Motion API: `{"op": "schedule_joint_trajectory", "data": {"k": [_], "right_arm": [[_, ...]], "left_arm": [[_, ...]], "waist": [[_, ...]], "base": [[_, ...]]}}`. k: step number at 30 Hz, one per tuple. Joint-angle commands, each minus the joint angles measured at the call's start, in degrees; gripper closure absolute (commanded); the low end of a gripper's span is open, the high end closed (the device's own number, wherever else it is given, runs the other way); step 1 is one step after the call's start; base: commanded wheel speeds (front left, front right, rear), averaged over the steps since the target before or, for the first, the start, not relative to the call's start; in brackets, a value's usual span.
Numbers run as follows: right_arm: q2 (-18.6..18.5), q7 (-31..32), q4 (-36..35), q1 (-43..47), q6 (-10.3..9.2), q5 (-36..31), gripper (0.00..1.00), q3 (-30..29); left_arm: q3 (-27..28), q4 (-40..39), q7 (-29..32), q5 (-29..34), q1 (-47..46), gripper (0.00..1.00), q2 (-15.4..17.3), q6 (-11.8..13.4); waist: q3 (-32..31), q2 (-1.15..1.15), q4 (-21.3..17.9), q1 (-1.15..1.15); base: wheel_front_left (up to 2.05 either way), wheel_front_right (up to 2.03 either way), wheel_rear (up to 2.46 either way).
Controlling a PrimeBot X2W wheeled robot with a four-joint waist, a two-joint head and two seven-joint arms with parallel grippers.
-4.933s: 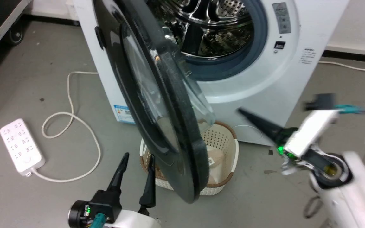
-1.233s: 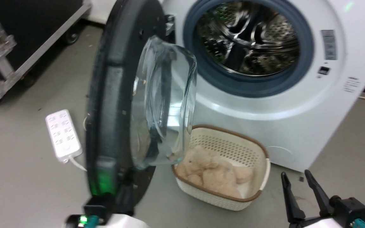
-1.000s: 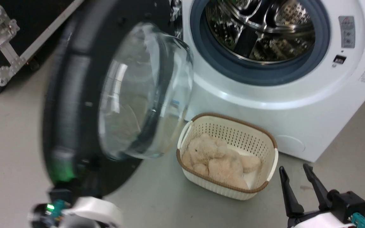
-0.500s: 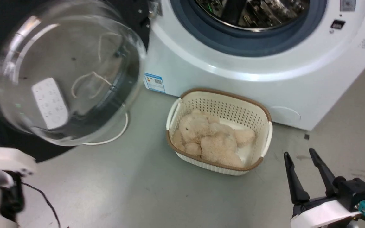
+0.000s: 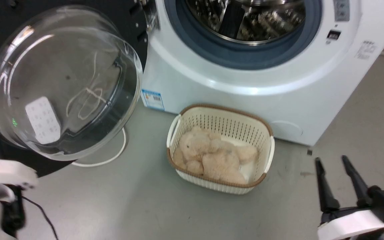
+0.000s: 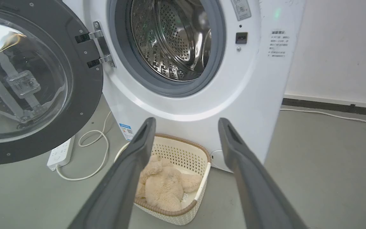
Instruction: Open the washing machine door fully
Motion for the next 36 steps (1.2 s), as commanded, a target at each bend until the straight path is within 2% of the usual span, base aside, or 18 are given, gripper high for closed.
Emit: {"op": "schedule_joint_trajectory", "data": {"k": [1, 4, 11, 19, 21, 28, 36], "right_arm": [[0.16, -0.53, 0.19, -0.24, 0.03, 0.21, 0.0, -0.53], [0.27, -1.04, 0.45, 0.05, 0.03, -0.35, 0.0, -1.11], [0.75, -1.7, -0.09, 1.66, 0.03, -1.32, 0.0, -0.45], [1.11, -2.77, -0.97, 3.89, 0.03, -0.9, 0.0, 1.48], [1.12, -3.0, -0.91, 4.34, 0.03, -0.24, 0.0, 1.92], [1.14, -3.68, -0.32, 5.77, 0.03, 0.87, 0.0, 1.92], [1.14, -3.47, 0.7, 6.21, 0.03, 0.65, 0.0, 2.12]], "left_arm": [[-0.58, -1.46, -0.57, 0.89, 1.52, 1.0, -0.79, 0.0], [-1.9, -6.15, -0.66, 2.5, 4.03, 1.0, -2.48, 0.16], [-7.14, -17.25, -0.68, 4.81, 11.91, 1.0, -8.64, 1.46], [-12.62, -19.77, -0.59, 6.84, 18.57, 1.0, -12.41, 2.27], [-13.26, -19.37, -0.62, 7.47, 19.67, 0.0, -12.83, 2.51], [-16.81, -17.5, -0.68, 10.42, 21.9, 0.0, -13.8, 2.1], [-18.02, -16.37, -0.71, 12.14, 22.92, 0.0, -14.86, 2.62]], "waist": [[-1.92, 0.0, -0.21, 0.0], [-4.58, 0.0, -0.91, 0.0], [-9.51, 0.0, -4.73, 0.0], [-10.79, 0.0, -10.8, 0.0], [-10.77, 0.0, -12.0, 0.0], [-10.93, 0.0, -13.93, 0.0], [-11.15, 0.0, -14.56, 0.0]], "base": [[0.0, 0.0, 0.0], [0.0, 0.0, 0.0], [0.0, 0.0, 0.0], [0.0, 0.0, 0.0], [0.0, 0.0, 0.0], [0.0, 0.0, 0.0], [0.0, 0.0, 0.0]]}}
